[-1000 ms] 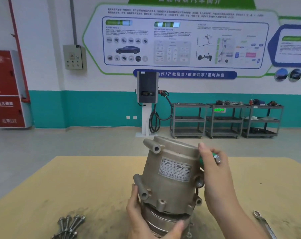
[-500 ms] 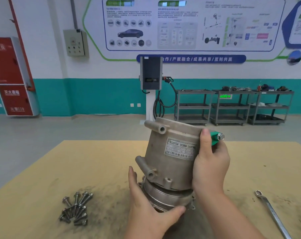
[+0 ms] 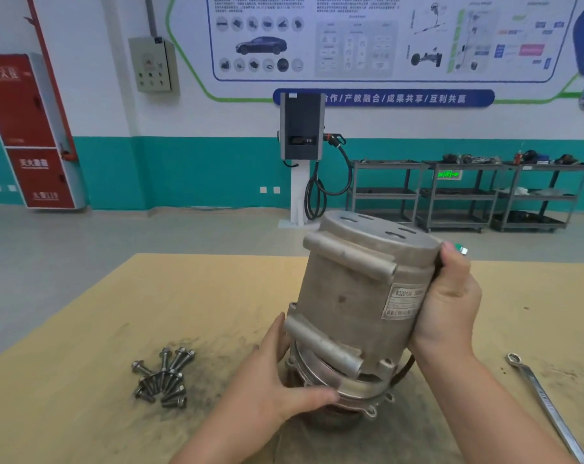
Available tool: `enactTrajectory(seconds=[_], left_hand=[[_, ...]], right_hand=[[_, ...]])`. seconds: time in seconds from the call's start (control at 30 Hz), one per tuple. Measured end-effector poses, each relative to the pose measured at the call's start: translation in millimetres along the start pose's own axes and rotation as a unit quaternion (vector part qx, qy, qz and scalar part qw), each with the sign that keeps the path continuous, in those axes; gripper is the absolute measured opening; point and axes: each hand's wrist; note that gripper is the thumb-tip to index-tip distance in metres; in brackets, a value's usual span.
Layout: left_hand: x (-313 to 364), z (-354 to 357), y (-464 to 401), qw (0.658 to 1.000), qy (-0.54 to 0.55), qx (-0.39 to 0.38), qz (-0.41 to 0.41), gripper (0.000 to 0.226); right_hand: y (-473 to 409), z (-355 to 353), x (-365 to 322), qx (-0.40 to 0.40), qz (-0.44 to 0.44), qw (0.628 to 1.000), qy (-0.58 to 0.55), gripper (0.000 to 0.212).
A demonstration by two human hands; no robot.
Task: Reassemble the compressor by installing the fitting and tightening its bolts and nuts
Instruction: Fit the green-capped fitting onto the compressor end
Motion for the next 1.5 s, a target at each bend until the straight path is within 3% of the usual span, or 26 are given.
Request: enactTrajectory(seconds=[0.17,0.37,0.47,0.6,0.67,0.77,0.93,1.07,1.2,1.5], left_hand=[[1,4,3,0.999,0.023,-0.034,-0.027,0.093],[-3,14,3,0.997,-0.041,0.043,-0.05,0.077],[1,8,1,0.992,-0.095,0.079,-0.038,0.08],[2,-3,-1,0.982,-0.138,0.126,-0.037,0.102],[1,-2,1,0.989,-0.097,0.094,-0.052,0.091],[4,16,6,0.995,-0.052,0.049,-0.073,0.097],[-3,34,5,0.983,-0.105,0.139,-0.06,0.104],[-3,25,1,0.992,-0.083,0.074,-0.056,0.113],[2,12,0,0.993,-0.1,0.029,-0.05,0.128],[-6,-4,-1,0.991,-0.109,0.041,-0.059,0.111]], right_hand=[[-5,-4,-1,0.012,0.039,0.999,0.01,0.032],[-2,-5,-1,0.002,0.047,0.993,0.112,0.05],[-1,-4,3,0.035,0.038,0.992,0.114,0.042],[-10,-1,0,0.022,0.069,0.987,0.146,0.025],[-16,0,-3,0.014,0.112,0.979,0.171,0.018],[-12,1,0,0.03,0.132,0.979,0.15,0.032],[-1,0,6,0.108,0.087,0.985,0.105,0.036],[-1,-5,1,0.071,0.118,0.989,0.056,0.016],[-2,-5,-3,0.027,0.146,0.988,0.036,0.024],[2,-5,3,0.086,0.136,0.986,0.051,0.025]])
Point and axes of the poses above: each hand's wrist, its own y-axis away from the middle knuckle, its own z-axis out of the palm, x = y × z, and after that the axes turned 9 degrees about x, right-handed
